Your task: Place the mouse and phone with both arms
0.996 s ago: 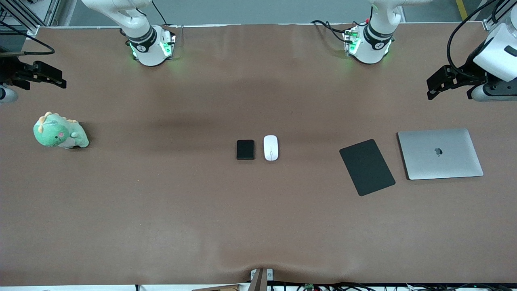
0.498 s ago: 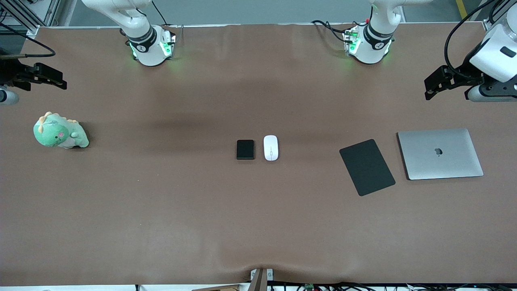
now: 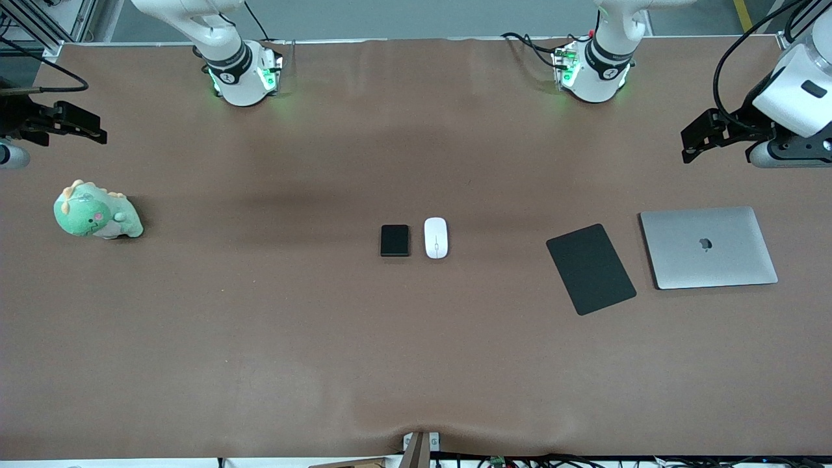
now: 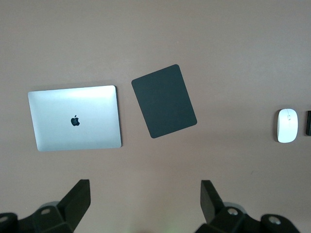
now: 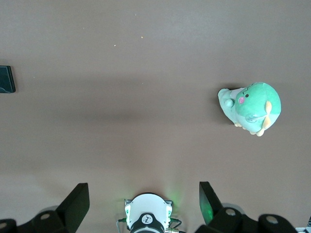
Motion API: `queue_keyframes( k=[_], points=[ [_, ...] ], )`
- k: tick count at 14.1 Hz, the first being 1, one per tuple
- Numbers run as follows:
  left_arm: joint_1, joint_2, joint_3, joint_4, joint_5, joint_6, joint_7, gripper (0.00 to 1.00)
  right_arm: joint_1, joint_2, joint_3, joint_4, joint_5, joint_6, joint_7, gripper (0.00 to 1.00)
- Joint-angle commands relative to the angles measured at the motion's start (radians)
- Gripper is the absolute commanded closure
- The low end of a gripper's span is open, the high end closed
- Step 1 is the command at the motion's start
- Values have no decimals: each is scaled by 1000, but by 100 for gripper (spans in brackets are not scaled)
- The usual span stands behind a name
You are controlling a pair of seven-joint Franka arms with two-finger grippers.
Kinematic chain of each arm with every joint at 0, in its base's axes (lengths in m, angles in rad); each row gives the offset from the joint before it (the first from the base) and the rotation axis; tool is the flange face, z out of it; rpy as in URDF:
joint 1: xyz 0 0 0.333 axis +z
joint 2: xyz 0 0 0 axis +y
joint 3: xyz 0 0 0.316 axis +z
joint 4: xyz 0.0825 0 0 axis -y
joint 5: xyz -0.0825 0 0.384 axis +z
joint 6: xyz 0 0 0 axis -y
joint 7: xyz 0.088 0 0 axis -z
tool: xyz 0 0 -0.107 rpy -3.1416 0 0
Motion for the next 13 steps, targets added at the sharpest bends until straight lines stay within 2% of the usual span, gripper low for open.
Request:
queue_keyframes(
  k=[1, 7, 13],
  points=[
    [-7, 4, -3, 14, -24, -1, -34, 0, -19, -3, 3, -2, 12, -3, 0, 0],
    [-103, 104, -52, 14, -18, 108, -267, 0, -19, 2, 3, 3, 12, 0, -2, 0],
    [-183, 164, -54, 14, -21, 174, -340, 0, -17, 3, 3, 5, 13, -2, 1, 0]
  ],
)
